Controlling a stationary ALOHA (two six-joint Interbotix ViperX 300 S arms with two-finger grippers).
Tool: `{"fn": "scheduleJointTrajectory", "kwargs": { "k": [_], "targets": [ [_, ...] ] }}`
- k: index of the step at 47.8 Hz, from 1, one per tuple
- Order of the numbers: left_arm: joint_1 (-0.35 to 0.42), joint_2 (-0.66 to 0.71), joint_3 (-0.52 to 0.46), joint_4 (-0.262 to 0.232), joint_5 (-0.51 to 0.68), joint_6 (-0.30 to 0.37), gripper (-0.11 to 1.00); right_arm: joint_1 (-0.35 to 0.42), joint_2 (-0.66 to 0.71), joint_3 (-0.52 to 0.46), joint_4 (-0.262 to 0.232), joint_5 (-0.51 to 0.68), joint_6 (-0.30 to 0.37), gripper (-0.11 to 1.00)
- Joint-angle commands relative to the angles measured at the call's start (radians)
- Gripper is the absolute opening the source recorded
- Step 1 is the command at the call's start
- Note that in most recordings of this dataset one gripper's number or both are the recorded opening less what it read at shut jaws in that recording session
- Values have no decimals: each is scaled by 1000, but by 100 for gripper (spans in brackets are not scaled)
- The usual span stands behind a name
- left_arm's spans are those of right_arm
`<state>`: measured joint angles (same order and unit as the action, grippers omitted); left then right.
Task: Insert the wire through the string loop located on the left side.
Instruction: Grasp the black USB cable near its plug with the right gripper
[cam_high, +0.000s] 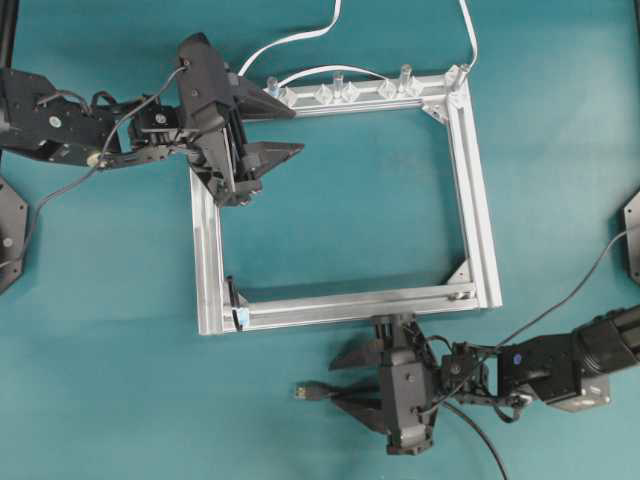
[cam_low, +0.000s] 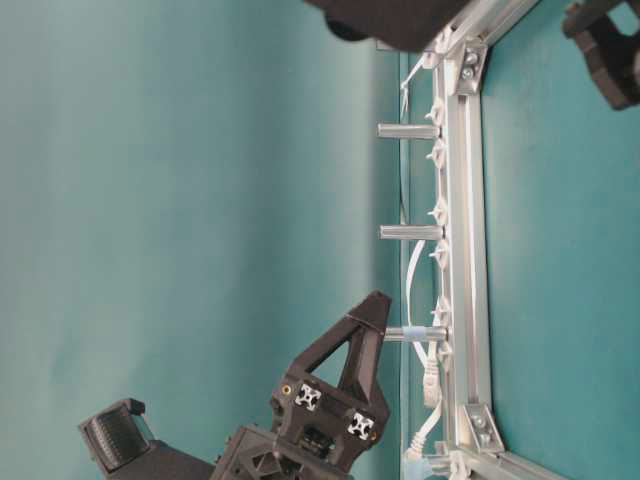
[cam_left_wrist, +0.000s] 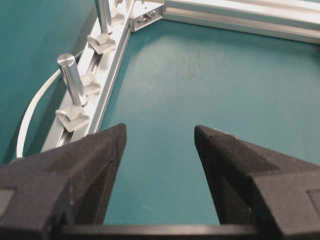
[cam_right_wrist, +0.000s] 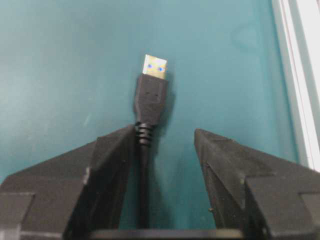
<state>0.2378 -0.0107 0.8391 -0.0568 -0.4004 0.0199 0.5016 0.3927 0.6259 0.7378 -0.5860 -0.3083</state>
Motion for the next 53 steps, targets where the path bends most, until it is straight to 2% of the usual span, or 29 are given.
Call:
{"fn": "scheduleJointTrajectory", "kwargs": {
  "k": [1, 17, 20, 24, 27, 53],
  "targets": [
    [-3, -23, -12, 3, -2, 5, 67, 5, -11, -12, 0, 28, -2, 58],
    [-3, -23, -12, 3, -2, 6, 67, 5, -3, -11, 0, 54, -3, 56],
    [-3, -23, -12, 3, -2, 6, 67, 5, -3, -9, 0, 60, -3, 46],
    [-3, -23, -12, 3, -2, 6, 67, 5, -5, -9, -6, 66, -6, 23],
    [-3, -23, -12, 3, -2, 6, 67, 5, -5, -9, -12, 64, -9, 12],
    [-3, -43, -8, 3, -3, 8, 67, 5, -11, -12, -18, 66, -12, 11]
  ]
}}
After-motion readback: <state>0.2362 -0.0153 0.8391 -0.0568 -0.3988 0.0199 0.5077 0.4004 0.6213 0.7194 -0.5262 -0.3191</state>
